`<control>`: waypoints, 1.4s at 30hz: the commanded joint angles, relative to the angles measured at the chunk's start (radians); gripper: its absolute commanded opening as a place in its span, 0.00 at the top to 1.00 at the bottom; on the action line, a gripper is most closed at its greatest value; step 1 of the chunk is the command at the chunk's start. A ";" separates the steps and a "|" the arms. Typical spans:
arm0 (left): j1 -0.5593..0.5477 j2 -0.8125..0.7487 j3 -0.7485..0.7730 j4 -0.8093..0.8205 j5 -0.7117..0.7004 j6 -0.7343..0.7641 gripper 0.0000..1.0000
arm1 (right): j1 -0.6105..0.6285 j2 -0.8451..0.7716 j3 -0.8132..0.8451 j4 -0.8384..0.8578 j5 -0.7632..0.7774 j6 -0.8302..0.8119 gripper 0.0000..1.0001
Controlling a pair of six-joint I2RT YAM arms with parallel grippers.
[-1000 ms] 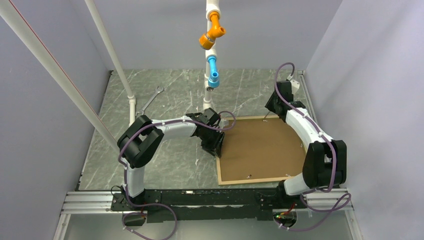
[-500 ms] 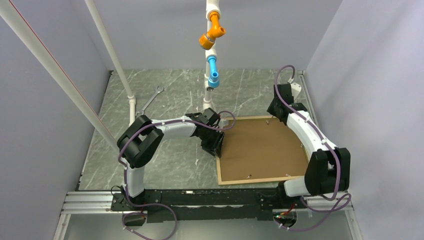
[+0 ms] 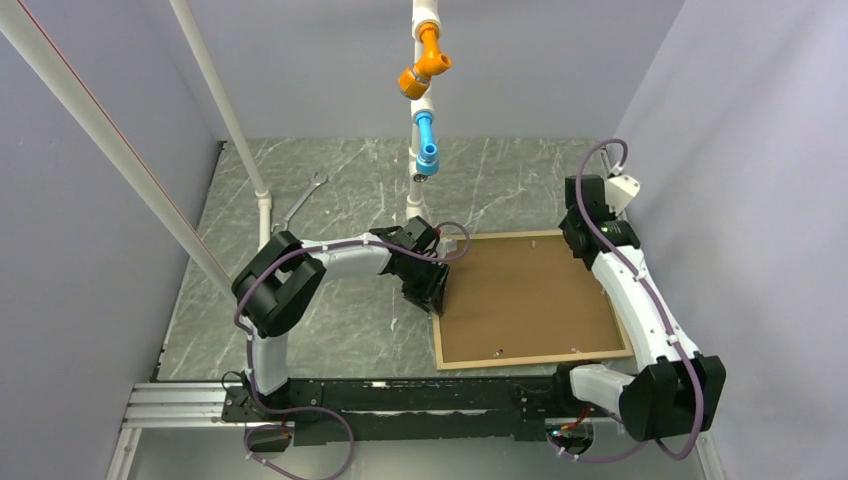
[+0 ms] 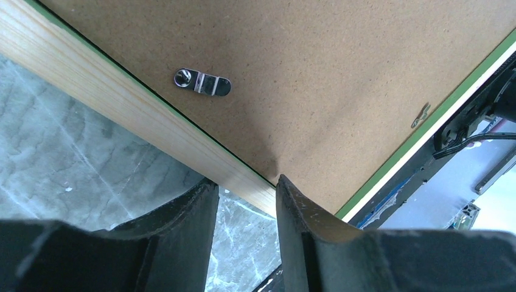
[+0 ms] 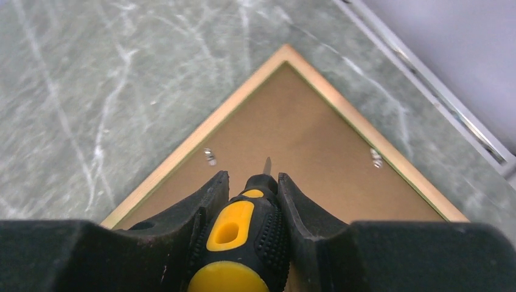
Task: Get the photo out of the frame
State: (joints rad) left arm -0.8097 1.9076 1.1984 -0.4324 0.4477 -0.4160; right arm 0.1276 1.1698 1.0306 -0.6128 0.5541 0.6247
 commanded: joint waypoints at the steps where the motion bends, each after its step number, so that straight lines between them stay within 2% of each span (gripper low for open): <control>1: -0.013 -0.033 -0.025 0.045 0.020 -0.006 0.55 | -0.045 -0.009 -0.002 -0.180 0.167 0.166 1.00; 5: -0.017 -0.046 -0.043 0.062 0.060 -0.018 0.54 | -0.158 0.006 -0.004 -0.239 0.126 0.196 1.00; 9: -0.024 -0.048 -0.046 0.051 0.062 -0.015 0.52 | -0.218 -0.015 -0.011 -0.289 0.161 0.220 1.00; 13: -0.024 -0.041 -0.046 0.050 0.062 -0.022 0.52 | -0.262 -0.042 -0.065 -0.247 0.152 0.196 1.00; 18: -0.026 -0.035 -0.044 0.040 0.049 -0.021 0.52 | -0.264 -0.082 -0.144 -0.103 0.097 0.101 1.00; 24: -0.026 -0.035 -0.038 0.025 0.028 -0.013 0.52 | -0.265 -0.017 -0.124 -0.137 0.168 0.106 1.00; 42: -0.025 -0.024 -0.056 0.039 0.038 -0.013 0.53 | -0.264 0.027 -0.112 0.012 0.148 -0.053 1.00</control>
State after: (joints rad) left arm -0.8242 1.8885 1.1614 -0.3988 0.4747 -0.4351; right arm -0.1341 1.1912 0.8780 -0.6617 0.6868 0.6155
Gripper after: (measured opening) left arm 0.475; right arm 0.355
